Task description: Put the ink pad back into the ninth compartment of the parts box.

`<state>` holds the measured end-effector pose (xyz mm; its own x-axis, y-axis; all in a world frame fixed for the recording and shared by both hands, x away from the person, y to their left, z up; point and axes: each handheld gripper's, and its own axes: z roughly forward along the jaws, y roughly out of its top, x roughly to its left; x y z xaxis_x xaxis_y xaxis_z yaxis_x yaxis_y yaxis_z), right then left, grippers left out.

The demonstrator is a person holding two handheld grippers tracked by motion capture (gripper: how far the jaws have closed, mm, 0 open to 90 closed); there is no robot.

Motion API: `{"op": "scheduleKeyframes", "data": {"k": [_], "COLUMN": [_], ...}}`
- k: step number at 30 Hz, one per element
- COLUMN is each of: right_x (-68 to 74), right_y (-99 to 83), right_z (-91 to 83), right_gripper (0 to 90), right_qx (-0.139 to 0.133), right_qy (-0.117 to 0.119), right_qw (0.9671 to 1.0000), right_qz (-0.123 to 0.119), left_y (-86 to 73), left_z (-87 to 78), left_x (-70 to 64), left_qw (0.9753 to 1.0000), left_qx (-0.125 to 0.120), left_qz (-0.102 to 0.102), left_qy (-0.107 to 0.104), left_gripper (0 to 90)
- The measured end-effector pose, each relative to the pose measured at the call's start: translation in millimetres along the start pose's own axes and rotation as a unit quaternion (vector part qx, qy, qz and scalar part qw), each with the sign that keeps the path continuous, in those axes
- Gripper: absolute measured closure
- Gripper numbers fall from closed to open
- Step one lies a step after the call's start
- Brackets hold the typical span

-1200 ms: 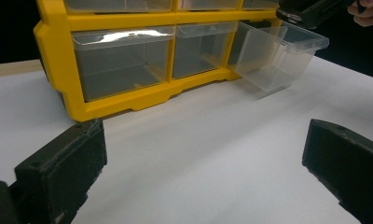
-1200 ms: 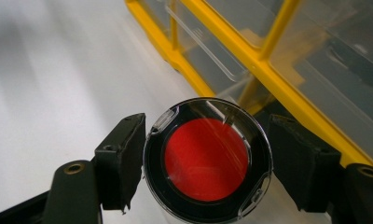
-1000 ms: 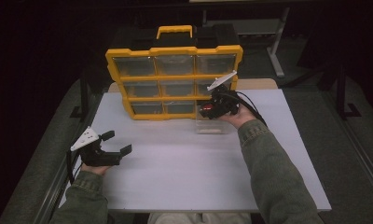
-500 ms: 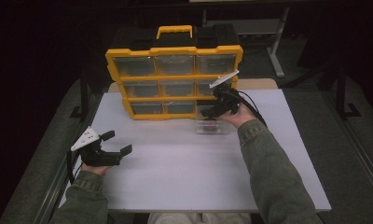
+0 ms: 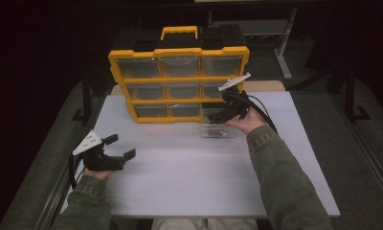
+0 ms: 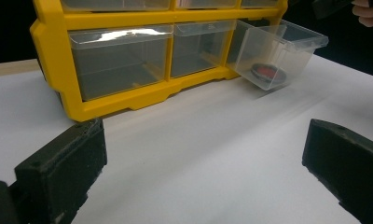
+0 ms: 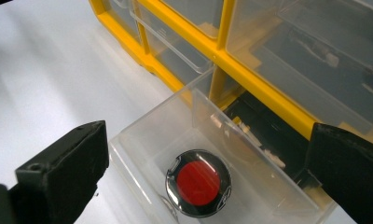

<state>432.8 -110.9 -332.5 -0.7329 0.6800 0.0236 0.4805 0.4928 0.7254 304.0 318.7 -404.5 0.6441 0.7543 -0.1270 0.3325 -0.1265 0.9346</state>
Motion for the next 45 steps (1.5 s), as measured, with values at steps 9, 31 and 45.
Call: {"op": "scheduleKeyframes", "data": {"k": [9,31,45], "right_x": [4.6,3.6,-0.7], "right_y": [-10.0,-35.5,-54.6], "right_z": [-5.6,-21.9,-37.7], "right_gripper": [0.0,0.0,0.0], "right_qx": [-0.004,-0.017,-0.033], "right_qy": [0.012,0.010,0.002], "right_qw": [0.9999,0.9998,0.9994], "right_qz": [0.001,-0.004,0.008], "left_y": [-0.2,-0.5,-0.4], "left_z": [0.1,1.1,1.7], "left_x": [-0.5,-1.2,-1.1], "left_qw": [1.0000,1.0000,1.0000], "left_qx": [0.000,0.003,0.004], "left_qz": [0.000,0.000,0.001], "left_qy": [0.000,0.000,0.000], "left_gripper": [0.0,0.0,0.0]}}
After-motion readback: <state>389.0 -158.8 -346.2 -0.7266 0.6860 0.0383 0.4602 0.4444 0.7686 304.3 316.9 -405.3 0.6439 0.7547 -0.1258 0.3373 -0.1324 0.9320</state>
